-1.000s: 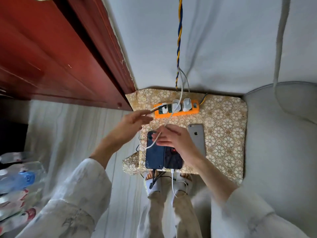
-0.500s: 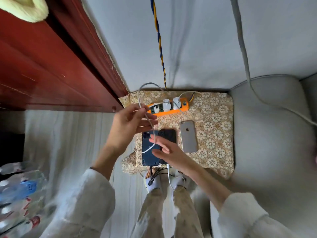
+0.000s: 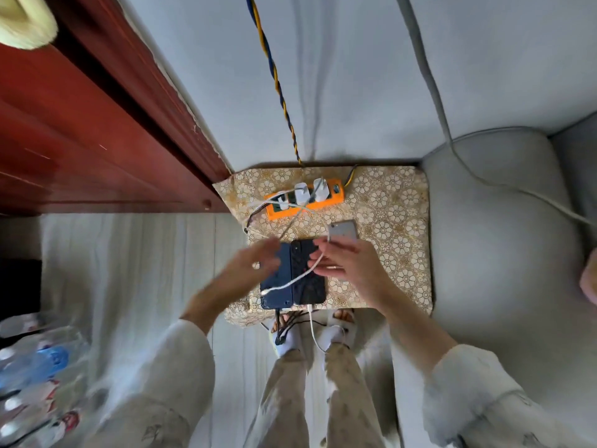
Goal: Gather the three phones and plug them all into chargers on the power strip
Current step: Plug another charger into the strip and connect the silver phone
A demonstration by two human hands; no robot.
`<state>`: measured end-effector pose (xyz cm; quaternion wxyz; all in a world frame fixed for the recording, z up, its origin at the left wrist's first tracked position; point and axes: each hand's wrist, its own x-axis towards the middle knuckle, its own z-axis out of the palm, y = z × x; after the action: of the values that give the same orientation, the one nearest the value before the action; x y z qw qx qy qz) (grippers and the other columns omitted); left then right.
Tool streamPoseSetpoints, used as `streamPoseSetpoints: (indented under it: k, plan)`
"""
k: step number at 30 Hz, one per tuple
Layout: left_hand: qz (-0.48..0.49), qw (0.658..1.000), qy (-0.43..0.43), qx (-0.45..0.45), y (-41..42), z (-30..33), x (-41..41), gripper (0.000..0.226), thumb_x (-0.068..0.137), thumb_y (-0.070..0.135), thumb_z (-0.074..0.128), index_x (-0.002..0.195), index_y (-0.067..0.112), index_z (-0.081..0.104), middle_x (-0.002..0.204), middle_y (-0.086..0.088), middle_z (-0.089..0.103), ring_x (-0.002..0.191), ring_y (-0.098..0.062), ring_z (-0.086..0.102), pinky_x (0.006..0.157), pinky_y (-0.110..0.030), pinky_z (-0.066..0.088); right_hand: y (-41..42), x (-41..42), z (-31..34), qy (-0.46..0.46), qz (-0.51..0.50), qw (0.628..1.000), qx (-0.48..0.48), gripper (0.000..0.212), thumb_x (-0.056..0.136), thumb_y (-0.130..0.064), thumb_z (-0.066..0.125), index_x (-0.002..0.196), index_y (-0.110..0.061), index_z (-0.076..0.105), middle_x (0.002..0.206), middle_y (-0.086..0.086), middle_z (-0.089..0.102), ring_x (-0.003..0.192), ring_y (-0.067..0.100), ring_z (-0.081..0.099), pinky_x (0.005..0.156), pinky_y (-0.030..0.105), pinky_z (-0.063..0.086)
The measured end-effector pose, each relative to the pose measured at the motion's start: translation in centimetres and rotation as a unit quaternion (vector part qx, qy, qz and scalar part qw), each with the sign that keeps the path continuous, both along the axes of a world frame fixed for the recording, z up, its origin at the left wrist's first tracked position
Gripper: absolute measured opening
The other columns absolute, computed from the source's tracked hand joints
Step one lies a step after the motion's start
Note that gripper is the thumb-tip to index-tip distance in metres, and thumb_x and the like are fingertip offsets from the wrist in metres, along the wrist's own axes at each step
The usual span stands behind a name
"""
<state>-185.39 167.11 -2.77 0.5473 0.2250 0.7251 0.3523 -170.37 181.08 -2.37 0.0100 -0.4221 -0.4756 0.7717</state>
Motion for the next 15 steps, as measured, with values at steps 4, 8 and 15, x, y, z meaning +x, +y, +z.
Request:
streamPoseSetpoints:
  k: [4, 8, 15]
  plan:
    - [-0.13, 0.991, -0.002, -0.041, -1.0, -1.5, 6.2, 0.032, 0.089, 0.018, 0.055, 0.12, 0.014, 0.053, 0.125, -0.002, 0.056, 0.113, -0.013, 0.052, 0.093, -0.021, 0.042, 1.8, 0.1, 0.3, 0.017, -0.053, 0.998, -0.022, 0.017, 0.086, -0.009, 0.057, 0.1, -0.004, 0.064, 0.091, 0.016, 0.069, 0.08, 0.023, 0.07, 0.069, 0.027, 0.058]
    - [0.063, 0.997, 0.031, -0.04, 0.5, -1.8, 7.6, 0.011, 0.087, 0.004, 0.052, 0.087, 0.002, 0.063, 0.092, -0.02, 0.07, 0.082, -0.026, 0.067, 0.076, -0.029, 0.056, 1.3, 1.9, -0.7, -0.064, -0.021, 0.998, 0.012, 0.022, 0.09, -0.023, 0.053, 0.091, -0.005, 0.064, 0.083, 0.012, 0.07, 0.075, 0.023, 0.069, 0.066, 0.026, 0.057]
    - [0.35, 0.927, -0.132, -0.006, 2.6, -1.6, 8.7, 0.017, 0.091, 0.001, 0.045, 0.088, -0.001, 0.062, 0.087, -0.011, 0.068, 0.071, -0.008, 0.07, 0.066, -0.018, 0.057, -0.7, 6.3, -2.4, -0.22, -0.031, 0.969, -0.105, 0.042, 0.094, -0.031, 0.043, 0.088, 0.005, 0.064, 0.077, 0.017, 0.066, 0.065, 0.023, 0.063, 0.063, 0.027, 0.055]
